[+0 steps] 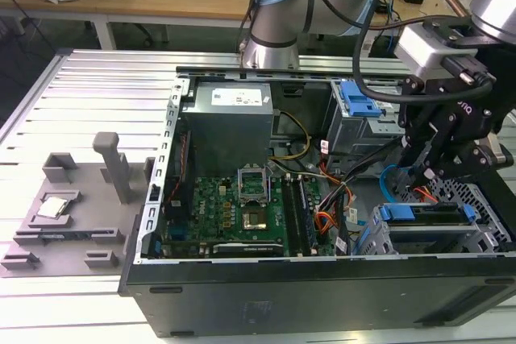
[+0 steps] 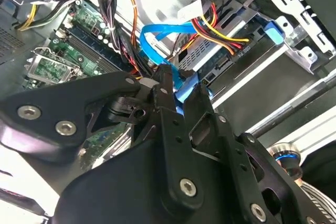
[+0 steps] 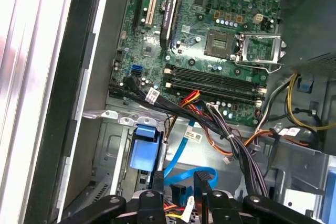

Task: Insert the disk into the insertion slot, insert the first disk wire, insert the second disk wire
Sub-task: 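Insert the second disk wire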

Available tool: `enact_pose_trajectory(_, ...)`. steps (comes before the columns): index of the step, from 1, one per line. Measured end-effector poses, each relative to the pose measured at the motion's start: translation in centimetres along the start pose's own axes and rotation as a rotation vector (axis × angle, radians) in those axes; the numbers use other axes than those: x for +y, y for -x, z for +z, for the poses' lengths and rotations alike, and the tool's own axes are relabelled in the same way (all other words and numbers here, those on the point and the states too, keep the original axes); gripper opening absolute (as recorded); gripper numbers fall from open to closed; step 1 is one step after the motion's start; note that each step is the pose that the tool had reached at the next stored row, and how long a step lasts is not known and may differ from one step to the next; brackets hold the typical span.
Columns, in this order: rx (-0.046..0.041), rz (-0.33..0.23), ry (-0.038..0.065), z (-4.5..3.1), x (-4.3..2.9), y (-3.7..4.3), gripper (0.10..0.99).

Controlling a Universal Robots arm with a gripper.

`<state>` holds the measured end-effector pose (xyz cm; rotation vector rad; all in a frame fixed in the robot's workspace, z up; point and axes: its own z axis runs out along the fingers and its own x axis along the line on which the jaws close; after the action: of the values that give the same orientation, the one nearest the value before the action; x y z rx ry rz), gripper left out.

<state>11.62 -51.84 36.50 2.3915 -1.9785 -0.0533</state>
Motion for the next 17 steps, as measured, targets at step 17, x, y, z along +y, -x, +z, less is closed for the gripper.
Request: enact_pose_trajectory(17,0.0068,0.004,0.001,0.36,0.29,-1.83,0.165)
